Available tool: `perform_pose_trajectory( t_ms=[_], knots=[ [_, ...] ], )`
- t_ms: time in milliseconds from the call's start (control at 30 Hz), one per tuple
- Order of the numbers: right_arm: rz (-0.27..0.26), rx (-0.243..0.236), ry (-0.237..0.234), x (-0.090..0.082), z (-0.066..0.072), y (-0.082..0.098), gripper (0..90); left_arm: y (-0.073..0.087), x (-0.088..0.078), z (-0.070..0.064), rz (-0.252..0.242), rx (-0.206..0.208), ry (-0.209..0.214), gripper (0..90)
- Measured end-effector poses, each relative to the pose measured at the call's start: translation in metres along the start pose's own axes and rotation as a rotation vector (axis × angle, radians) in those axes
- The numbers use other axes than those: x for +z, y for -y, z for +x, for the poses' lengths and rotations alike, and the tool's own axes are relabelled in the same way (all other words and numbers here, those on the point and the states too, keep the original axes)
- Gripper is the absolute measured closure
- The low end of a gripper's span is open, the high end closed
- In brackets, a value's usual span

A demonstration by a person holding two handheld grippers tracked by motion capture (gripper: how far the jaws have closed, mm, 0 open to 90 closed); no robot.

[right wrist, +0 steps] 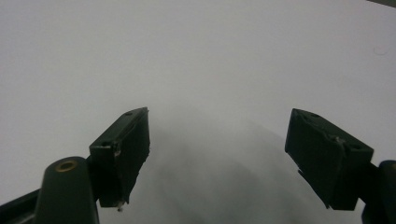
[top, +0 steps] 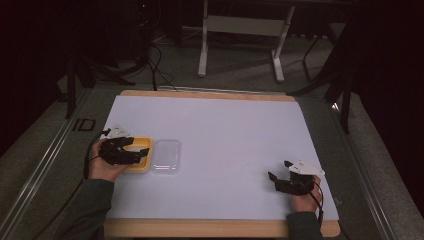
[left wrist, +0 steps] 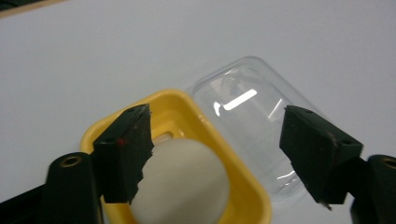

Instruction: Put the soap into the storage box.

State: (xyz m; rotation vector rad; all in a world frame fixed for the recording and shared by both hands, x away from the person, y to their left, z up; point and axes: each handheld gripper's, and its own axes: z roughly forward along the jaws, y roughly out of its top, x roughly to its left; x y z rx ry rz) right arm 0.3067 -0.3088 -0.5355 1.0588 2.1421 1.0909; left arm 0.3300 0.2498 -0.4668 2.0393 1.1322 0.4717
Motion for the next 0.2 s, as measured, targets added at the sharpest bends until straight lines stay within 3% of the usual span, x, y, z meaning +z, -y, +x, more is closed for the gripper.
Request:
perform_pose_trajectory(
  t_ms=[200],
  knots=[
    [0.01,-0.003,-0.001,0.001,0.0,0.0,21.7,-0.004,-0.001,-0.019,-0.018,0.054,0.026,31.7]
  ],
)
